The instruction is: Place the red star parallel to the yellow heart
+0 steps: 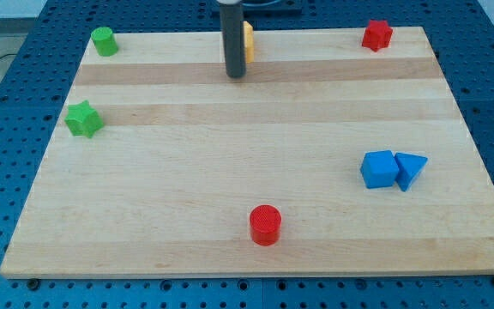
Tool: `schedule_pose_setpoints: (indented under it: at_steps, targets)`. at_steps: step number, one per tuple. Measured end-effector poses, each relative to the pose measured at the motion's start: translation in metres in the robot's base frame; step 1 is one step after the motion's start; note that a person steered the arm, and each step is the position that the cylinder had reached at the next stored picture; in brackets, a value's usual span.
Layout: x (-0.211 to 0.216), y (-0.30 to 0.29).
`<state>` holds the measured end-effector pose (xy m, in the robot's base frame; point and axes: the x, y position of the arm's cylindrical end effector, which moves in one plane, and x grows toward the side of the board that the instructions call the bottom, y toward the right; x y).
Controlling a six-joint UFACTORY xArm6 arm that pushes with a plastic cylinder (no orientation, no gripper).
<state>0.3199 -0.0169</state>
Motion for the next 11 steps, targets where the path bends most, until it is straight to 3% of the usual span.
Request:
schedule_pose_setpoints:
  at_steps: [1,2,3,4,6,7,10,11]
  targets:
    - [0.040,0.080]
    - [0.044,0.186]
    - [0.019,0.287]
    - [-0.032,0.356]
    - [-0.110,0.359]
    - [-0.128,0.342]
    - [-0.060,0.153]
    - [-0.067,0.171]
